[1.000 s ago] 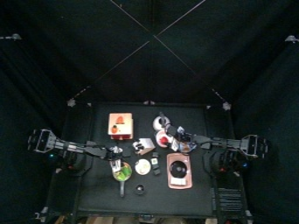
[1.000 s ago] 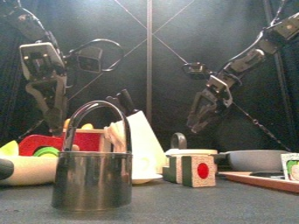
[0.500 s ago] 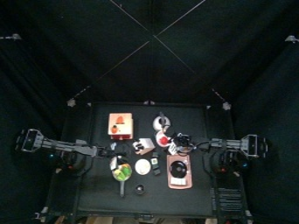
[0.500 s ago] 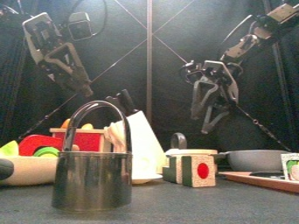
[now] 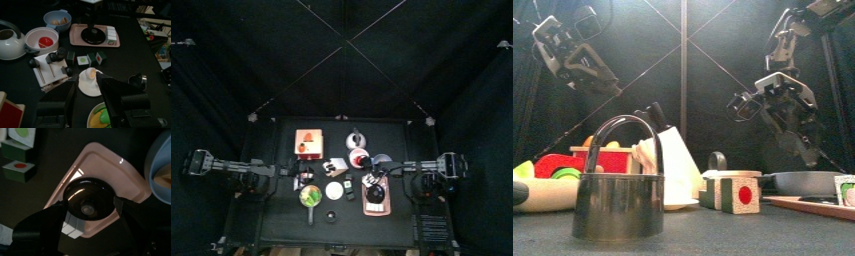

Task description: Grab pot lid

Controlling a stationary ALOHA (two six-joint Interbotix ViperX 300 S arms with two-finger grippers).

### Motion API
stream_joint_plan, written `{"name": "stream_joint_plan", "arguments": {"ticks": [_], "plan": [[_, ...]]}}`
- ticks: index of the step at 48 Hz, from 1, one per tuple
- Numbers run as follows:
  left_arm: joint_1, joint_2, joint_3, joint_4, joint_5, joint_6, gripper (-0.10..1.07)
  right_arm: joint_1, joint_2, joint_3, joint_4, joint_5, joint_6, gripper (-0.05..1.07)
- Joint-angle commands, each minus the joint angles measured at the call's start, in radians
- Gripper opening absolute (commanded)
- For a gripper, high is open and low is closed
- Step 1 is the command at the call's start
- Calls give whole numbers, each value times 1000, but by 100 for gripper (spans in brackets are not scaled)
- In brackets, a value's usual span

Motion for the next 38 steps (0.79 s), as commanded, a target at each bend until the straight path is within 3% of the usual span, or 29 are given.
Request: {"name": "stream_joint_plan", "arguments": {"ticks": [1,16,38], "plan": [[2,-15,6,-9,-11,-2,75,52,0,-34,-23,-9,63,101],[-5,-31,20,-54,-15,0,75,175,-15,52,-199,-75,365,101],[-3,-31,37,-60,-15,-2,75,193,-58,190,-213,-219,463,100]]}}
